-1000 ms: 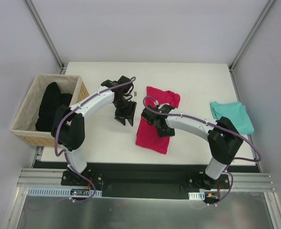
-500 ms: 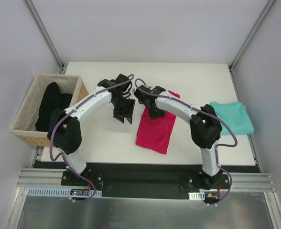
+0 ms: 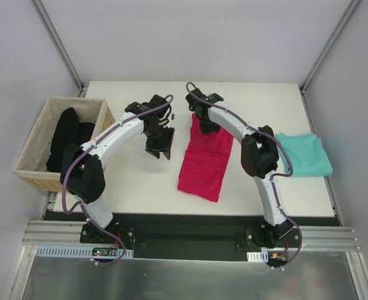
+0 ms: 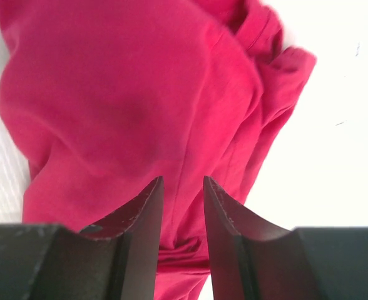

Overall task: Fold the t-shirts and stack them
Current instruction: Fold the folded rectangular tshirt in 1/3 of the way

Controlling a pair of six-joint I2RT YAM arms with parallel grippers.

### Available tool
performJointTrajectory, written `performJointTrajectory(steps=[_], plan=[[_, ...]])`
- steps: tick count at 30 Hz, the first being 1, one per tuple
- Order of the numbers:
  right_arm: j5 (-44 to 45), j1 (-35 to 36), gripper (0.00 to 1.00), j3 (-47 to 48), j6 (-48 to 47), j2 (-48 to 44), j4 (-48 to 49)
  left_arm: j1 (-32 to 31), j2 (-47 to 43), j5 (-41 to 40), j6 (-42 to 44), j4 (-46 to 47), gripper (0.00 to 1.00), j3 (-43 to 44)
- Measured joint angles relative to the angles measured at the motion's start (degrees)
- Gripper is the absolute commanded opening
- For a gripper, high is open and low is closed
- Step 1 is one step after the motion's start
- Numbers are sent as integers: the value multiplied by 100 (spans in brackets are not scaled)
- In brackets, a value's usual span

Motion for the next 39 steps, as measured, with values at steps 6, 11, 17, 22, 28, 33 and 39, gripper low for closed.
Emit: performJointTrajectory(steps=[6,11,17,22,28,33,39], plan=[[4,-243,36,254,-212,98,0,170,11,-13,81,-118,45,289],[7,-446,37,402,-361,219,4,264,103,-13,155,-236,45,616],[0,-688,37,420,-446,297,0,326,426,-13,240,-308,45,986],[-33,-846,29,433,-483,409,0,380,656,-13,306,-402,44,1198],[-243,-870,5,619,-535,717,0,417,826,-13,319,-485,44,1342],[-431,-872,6,745,-586,898,-2,485,907,-13,319,-564,45,1462],[-621,-883,12,883,-682,953,2,531,1056,-13,321,-608,44,1683]])
